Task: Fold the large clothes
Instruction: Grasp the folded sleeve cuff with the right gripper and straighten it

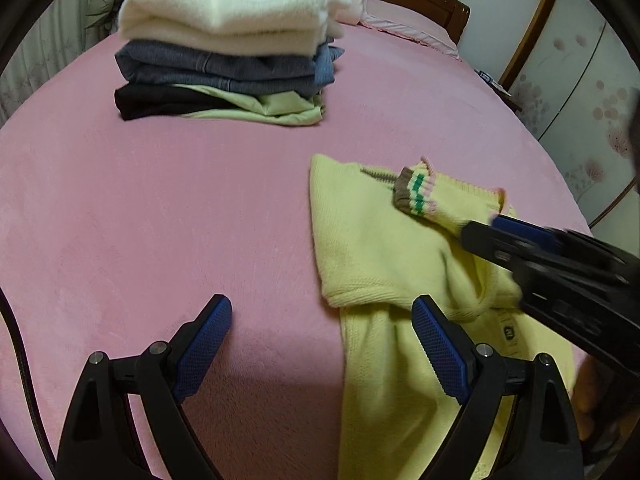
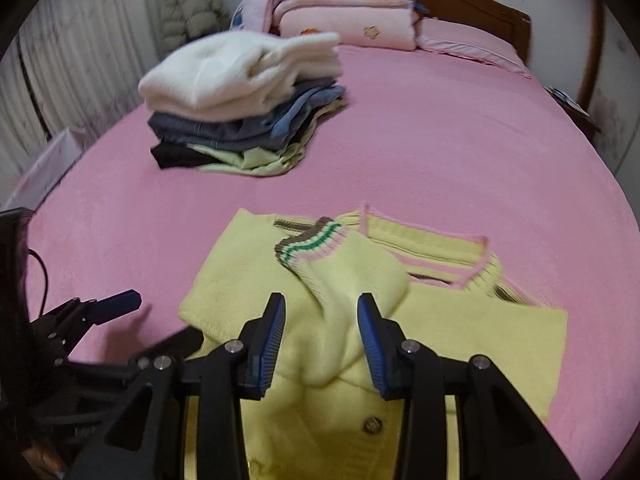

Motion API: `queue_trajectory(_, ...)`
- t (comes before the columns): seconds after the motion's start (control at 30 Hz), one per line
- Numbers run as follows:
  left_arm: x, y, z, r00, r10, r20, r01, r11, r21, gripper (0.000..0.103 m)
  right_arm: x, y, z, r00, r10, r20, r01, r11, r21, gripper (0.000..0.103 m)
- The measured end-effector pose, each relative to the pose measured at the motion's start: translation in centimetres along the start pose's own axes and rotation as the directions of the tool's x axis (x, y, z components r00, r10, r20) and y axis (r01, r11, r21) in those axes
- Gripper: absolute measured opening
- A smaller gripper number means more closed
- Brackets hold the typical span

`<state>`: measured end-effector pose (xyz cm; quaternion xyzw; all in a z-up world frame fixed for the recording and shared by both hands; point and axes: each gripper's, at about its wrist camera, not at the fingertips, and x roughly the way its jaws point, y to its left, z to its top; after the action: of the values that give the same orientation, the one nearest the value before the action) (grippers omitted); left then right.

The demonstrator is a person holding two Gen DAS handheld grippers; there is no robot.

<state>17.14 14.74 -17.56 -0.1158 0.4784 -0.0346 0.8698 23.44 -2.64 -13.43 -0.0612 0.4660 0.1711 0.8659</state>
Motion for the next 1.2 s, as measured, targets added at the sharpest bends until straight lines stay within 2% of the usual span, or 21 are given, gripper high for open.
queue_trajectory(0.17, 0.9, -0.2, -0.1, 1.0, -0.007, -0.006, 0.007, 1.0, 0.001, 0.087, 4.0, 0.2, 0.6, 0.994, -0.046, -0.095, 0.046, 0.999, -0.003, 0.036)
queue_trajectory(0.23, 1.2, -0.5, -0.1, 1.0, -0.008, -0.006, 0.008, 1.0, 0.009, 0.082, 4.4, -0.2, 0.7, 0.993, -0.064, -0.102, 0.064, 0.998, 0.001, 0.015)
queue_trajectory(0.27, 1.2, -0.7, 0.0, 1.0, -0.01, -0.008, 0.011, 1.0, 0.012, 0.081, 4.1, -0.5, 0.7, 0.993, -0.067, -0.093, 0.067, 0.998, 0.003, 0.006)
queue_trajectory(0.33, 1.4, -1.0, 0.1, 1.0, -0.017, -0.011, 0.017, 1.0, 0.016, 0.076, 2.6, -1.6, 0.9, 0.997, -0.066, -0.042, 0.067, 0.997, 0.037, 0.006)
queue_trajectory(0.47, 1.6, -1.8, 0.6, 0.999, -0.035, -0.006, 0.035, 0.999, 0.017, 0.075, -2.2, -5.7, 0.5, 0.993, -0.07, 0.092, 0.054, 0.985, 0.163, 0.006)
queue_trajectory(0.57, 1.7, -2.7, 0.7, 0.999, -0.041, -0.009, 0.042, 0.999, 0.036, 0.075, -4.5, -9.8, -2.2, 0.987, -0.105, 0.125, 0.067, 0.959, 0.277, 0.007)
queue_trajectory(0.67, 2.0, -3.7, 0.5, 0.999, -0.047, -0.019, 0.048, 0.997, 0.062, 0.075, -3.8, -12.8, -5.7, 0.985, -0.164, 0.052, 0.137, 0.93, 0.34, 0.01)
queue_trajectory(0.73, 2.1, -4.3, 0.3, 0.999, -0.04, -0.028, 0.043, 0.996, 0.084, 0.075, -2.9, -14.0, -7.7, 0.992, -0.128, -0.011, 0.123, 0.921, 0.369, 0.012)
queue_trajectory(0.77, 2.0, -4.5, 0.2, 0.999, -0.041, -0.032, 0.044, 0.995, 0.092, 0.075, -2.5, -14.4, -8.8, 0.994, -0.097, -0.047, 0.108, 0.917, 0.384, 0.017)
queue_trajectory(0.83, 1.5, -4.6, 0.1, 0.998, -0.044, -0.037, 0.048, 0.993, 0.109, 0.075, -2.8, -14.8, -10.0, 0.997, -0.055, -0.05, 0.07, 0.915, 0.397, 0.019)
queue_trajectory(0.97, 0.3, -4.5, 1.1, 0.998, -0.06, -0.021, 0.062, 0.99, 0.131, 0.075, -5.4, -15.8, -10.9, 1.0, -0.019, 0.01, 0.013, 0.902, 0.431, 0.032)
queue_trajectory(1.07, 0.4, -4.5, 2.9, 0.999, -0.049, -0.007, 0.049, 0.989, 0.141, 0.075, -7.1, -16.9, -10.6, 0.998, -0.035, 0.047, 0.01, 0.89, 0.456, 0.039)
queue_trajectory(1.2, 2.1, -5.0, 5.1, 0.998, -0.05, -0.024, 0.053, 0.986, 0.155, 0.075, -6.5, -18.9, -9.3, 0.998, -0.058, 0.025, 0.038, 0.877, 0.48, 0.04)
